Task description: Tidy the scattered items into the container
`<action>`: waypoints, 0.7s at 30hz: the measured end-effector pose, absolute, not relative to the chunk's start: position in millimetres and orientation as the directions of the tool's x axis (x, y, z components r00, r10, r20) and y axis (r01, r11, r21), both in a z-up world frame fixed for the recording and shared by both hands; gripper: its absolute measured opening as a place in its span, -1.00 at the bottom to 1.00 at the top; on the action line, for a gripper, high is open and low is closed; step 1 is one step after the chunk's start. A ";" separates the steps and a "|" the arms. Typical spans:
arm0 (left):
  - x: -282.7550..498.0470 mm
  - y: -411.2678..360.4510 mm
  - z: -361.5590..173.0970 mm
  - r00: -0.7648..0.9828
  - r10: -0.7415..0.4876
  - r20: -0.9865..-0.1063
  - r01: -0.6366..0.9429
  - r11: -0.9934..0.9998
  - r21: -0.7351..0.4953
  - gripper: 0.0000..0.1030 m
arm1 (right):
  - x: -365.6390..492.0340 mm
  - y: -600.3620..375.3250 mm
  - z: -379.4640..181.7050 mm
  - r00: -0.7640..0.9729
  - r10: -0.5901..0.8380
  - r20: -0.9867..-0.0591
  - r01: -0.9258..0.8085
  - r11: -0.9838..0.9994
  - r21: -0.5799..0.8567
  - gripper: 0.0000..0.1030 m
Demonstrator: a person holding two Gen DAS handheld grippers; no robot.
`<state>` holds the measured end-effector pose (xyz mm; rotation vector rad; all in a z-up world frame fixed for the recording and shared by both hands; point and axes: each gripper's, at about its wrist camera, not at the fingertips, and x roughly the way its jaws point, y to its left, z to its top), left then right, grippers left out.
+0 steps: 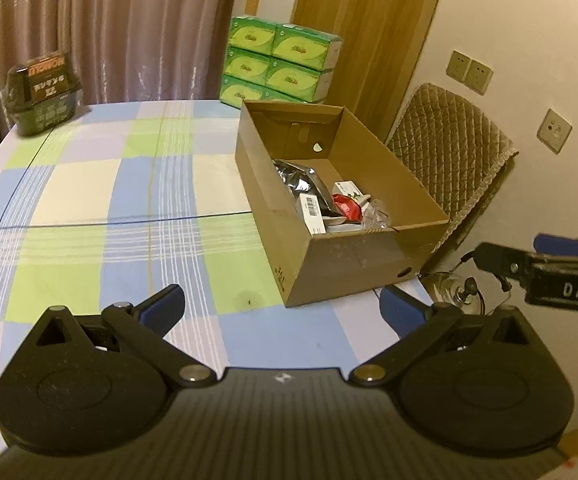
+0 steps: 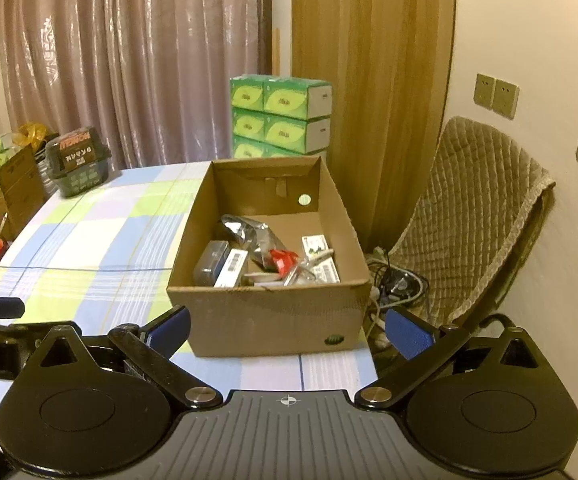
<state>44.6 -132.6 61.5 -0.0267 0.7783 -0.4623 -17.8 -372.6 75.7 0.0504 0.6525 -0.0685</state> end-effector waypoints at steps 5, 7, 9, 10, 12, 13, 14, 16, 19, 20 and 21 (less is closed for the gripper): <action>37.9 -130.6 60.9 0.606 -0.410 -0.682 0.386 0.901 -0.198 0.97 | -30.5 -371.5 76.2 0.787 -0.042 -0.615 0.089 0.995 0.046 0.96; 35.0 -130.6 59.3 0.607 -0.400 -0.687 0.382 0.905 -0.190 0.97 | -33.2 -369.3 77.0 0.786 -0.042 -0.617 0.084 0.996 0.040 0.96; 32.6 -131.5 58.2 0.614 -0.383 -0.690 0.378 0.910 -0.169 0.97 | -36.3 -366.8 77.9 0.786 -0.044 -0.616 0.080 0.996 0.031 0.96; 31.9 -131.2 57.7 0.615 -0.379 -0.691 0.376 0.912 -0.166 0.97 | -37.9 -365.9 78.6 0.786 -0.043 -0.616 0.078 0.997 0.030 0.96; 30.2 -130.3 56.7 0.614 -0.378 -0.693 0.374 0.913 -0.166 0.97 | -39.7 -363.5 79.0 0.785 -0.042 -0.618 0.075 0.997 0.028 0.96; 29.5 -129.9 56.5 0.612 -0.378 -0.694 0.374 0.912 -0.167 0.97 | -40.4 -362.6 78.9 0.784 -0.043 -0.619 0.076 0.997 0.026 0.96; 28.6 -129.2 56.3 0.610 -0.380 -0.695 0.375 0.912 -0.169 0.97 | -40.9 -361.8 78.6 0.783 -0.042 -0.621 0.075 0.997 0.026 0.96; 26.3 -128.7 56.5 0.609 -0.385 -0.694 0.381 0.909 -0.170 0.98 | -41.3 -360.9 77.5 0.780 -0.036 -0.625 0.071 0.997 0.031 0.96; 23.5 -128.6 57.8 0.612 -0.385 -0.691 0.385 0.908 -0.164 0.98 | -41.9 -359.1 75.4 0.776 -0.031 -0.630 0.068 0.997 0.035 0.96; 22.9 -128.1 58.0 0.612 -0.385 -0.690 0.386 0.908 -0.165 0.98 | -42.3 -358.4 74.5 0.774 -0.029 -0.632 0.069 0.997 0.038 0.96; 22.7 -127.9 58.0 0.612 -0.386 -0.690 0.386 0.908 -0.166 0.98 | -42.2 -358.1 73.9 0.772 -0.028 -0.635 0.069 0.997 0.040 0.96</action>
